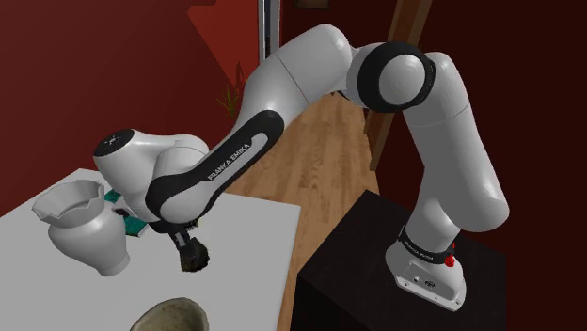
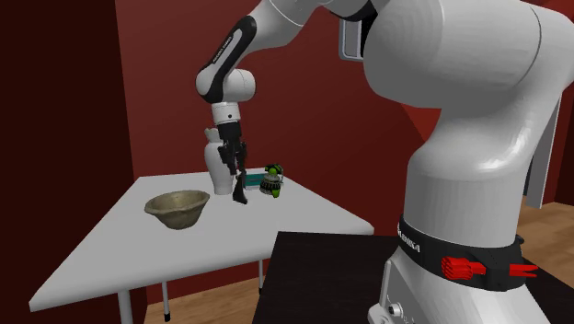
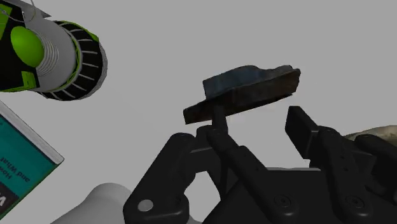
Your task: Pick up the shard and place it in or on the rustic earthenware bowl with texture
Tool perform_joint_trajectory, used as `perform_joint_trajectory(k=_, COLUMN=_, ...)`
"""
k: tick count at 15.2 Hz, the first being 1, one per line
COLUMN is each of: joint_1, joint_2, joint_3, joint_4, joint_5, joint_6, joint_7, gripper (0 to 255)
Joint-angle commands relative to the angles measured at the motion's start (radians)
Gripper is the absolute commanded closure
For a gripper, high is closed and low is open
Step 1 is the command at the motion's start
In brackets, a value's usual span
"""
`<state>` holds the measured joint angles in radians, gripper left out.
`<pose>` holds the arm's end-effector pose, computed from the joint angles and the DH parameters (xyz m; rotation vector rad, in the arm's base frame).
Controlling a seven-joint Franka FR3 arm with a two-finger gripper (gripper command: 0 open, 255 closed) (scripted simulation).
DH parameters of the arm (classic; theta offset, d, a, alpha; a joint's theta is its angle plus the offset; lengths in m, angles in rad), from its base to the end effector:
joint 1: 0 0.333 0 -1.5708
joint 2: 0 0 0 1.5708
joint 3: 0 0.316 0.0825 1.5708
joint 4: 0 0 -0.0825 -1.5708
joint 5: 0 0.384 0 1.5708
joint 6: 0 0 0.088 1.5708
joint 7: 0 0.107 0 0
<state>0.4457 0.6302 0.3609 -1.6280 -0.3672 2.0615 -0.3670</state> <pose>0.4981 0.4514 0.2590 2.3756 1.8510 -0.1809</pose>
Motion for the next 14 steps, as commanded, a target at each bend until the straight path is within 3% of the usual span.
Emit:
perform_joint_trajectory(k=1, joint_1=-0.005, joint_2=-0.019, joint_3=0.004, joint_4=-0.003, joint_5=0.007, joint_6=-0.015, joint_7=-0.007, gripper=255)
perform_joint_trajectory(k=4, joint_1=-0.005, joint_2=-0.024, joint_3=0.006, joint_4=0.001, joint_5=0.009, joint_6=-0.023, joint_7=-0.008, gripper=255)
perform_joint_trajectory(k=5, joint_1=-0.005, joint_2=-0.024, joint_3=0.006, joint_4=0.001, joint_5=0.009, joint_6=-0.023, joint_7=-0.008, gripper=0)
perform_joint_trajectory(k=8, joint_1=0.117, joint_2=-0.073, joint_3=-0.091, joint_4=-0.143, joint_5=-0.026, joint_6=0.143, joint_7=0.523, gripper=0)
perform_joint_trajectory(k=12, joint_1=0.334, joint_2=-0.004, joint_3=-0.247, joint_4=-0.123, joint_5=-0.094, joint_6=0.206, joint_7=1.208, gripper=0)
perform_joint_trajectory(k=14, joint_1=0.335, joint_2=0.013, joint_3=-0.255, joint_4=-0.123, joint_5=-0.098, joint_6=0.224, joint_7=1.211, gripper=0)
